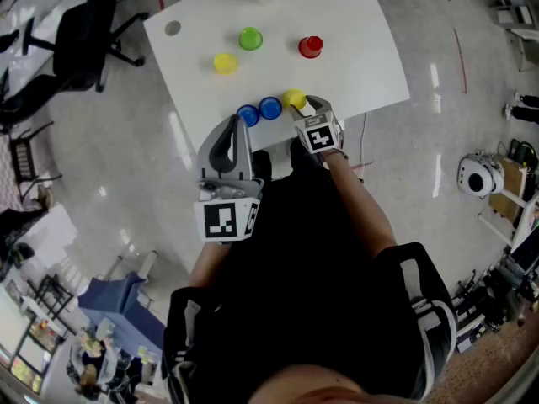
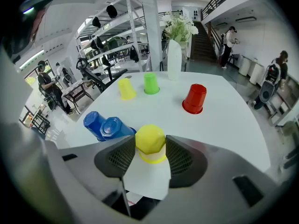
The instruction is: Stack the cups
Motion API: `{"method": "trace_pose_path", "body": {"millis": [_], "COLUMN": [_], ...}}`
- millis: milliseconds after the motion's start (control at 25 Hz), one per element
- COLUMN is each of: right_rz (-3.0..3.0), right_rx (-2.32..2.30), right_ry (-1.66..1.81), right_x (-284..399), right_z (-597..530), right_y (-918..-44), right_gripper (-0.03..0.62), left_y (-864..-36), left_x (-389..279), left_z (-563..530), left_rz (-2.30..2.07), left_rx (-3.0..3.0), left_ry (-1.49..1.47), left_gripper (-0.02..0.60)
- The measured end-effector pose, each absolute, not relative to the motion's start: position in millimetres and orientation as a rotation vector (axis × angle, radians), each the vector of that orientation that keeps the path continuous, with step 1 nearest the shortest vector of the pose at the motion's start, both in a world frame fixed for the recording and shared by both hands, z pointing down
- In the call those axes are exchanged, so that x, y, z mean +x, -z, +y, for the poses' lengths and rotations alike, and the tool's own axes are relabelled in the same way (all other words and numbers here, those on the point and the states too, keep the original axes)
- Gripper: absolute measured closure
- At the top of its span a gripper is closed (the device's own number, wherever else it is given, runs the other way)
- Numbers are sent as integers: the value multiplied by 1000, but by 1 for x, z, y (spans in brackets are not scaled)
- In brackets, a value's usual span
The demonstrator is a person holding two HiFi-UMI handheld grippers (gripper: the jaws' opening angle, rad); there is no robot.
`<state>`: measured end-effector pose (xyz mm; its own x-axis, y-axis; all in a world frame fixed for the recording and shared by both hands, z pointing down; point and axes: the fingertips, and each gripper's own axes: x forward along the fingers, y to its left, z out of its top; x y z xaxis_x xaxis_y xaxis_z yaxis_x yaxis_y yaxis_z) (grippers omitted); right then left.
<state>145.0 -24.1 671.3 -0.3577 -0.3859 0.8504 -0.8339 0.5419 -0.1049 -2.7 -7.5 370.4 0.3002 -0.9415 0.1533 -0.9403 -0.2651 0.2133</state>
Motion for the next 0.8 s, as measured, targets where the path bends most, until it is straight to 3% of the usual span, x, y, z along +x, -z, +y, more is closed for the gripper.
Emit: {"method": "trace_pose_path", "body": {"millis": [800], "right_rz": [-1957], "right_rx": [984], "right_ry": [-666], "right_x": [136], "right_z": [-18], "right_y": [-672], "right_gripper": [372], "left_y": [-372], "left_x": [-13], "left_z": [2], "left_rz": [-1717], "left_rx": [2301], "left_ry": [15], "left_gripper": [560]}}
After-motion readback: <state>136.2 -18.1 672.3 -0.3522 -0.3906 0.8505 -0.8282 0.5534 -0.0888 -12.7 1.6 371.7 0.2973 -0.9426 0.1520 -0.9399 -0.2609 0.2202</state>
